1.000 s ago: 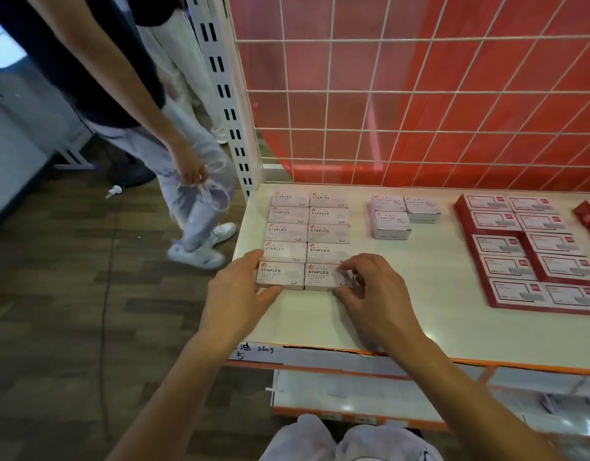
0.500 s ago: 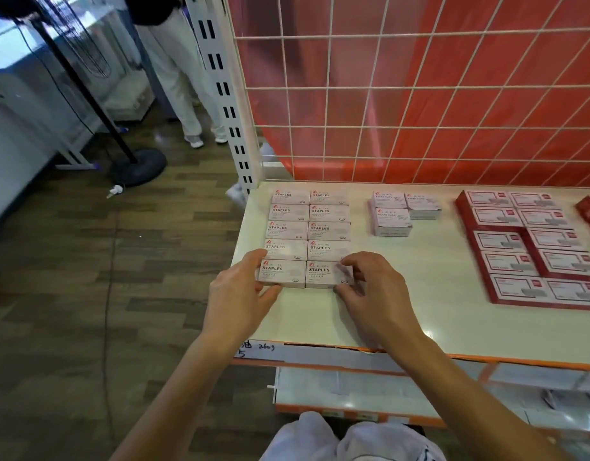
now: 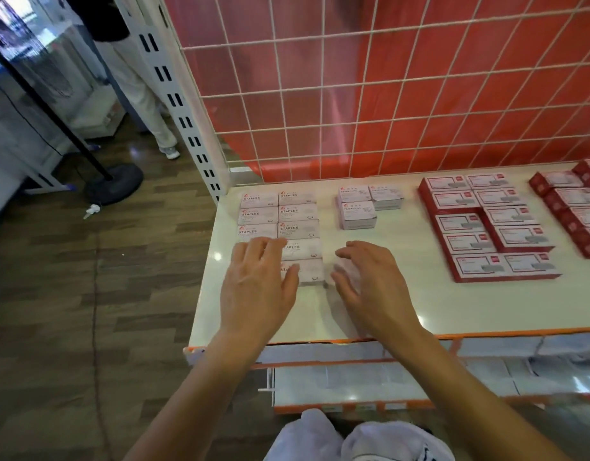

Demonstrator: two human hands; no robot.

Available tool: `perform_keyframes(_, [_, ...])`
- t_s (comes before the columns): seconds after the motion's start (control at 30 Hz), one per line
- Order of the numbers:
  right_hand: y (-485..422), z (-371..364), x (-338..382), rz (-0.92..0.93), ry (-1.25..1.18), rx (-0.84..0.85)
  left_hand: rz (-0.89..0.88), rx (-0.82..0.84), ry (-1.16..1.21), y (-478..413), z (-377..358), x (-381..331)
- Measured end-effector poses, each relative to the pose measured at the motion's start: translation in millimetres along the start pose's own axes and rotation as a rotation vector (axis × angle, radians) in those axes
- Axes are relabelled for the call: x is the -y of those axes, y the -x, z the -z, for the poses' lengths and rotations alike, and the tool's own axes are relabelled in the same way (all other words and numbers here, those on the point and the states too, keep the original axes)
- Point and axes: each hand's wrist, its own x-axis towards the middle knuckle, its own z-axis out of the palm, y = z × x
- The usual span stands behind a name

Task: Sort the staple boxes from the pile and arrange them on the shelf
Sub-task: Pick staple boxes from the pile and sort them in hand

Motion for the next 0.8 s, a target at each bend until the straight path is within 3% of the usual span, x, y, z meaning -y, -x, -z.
perform_keyframes(0.3, [23.9,51.1,-59.8,-0.01,0.102,-0.165,-0.276,0.081,-0.05,-7.2,-37.5,-95.1])
perform_keyframes(0.8, [93.9,204.3,-228.4,-0.166,0.239,-0.349,-0.568,0.211,-0.034,7.9,-106.9,-336.3])
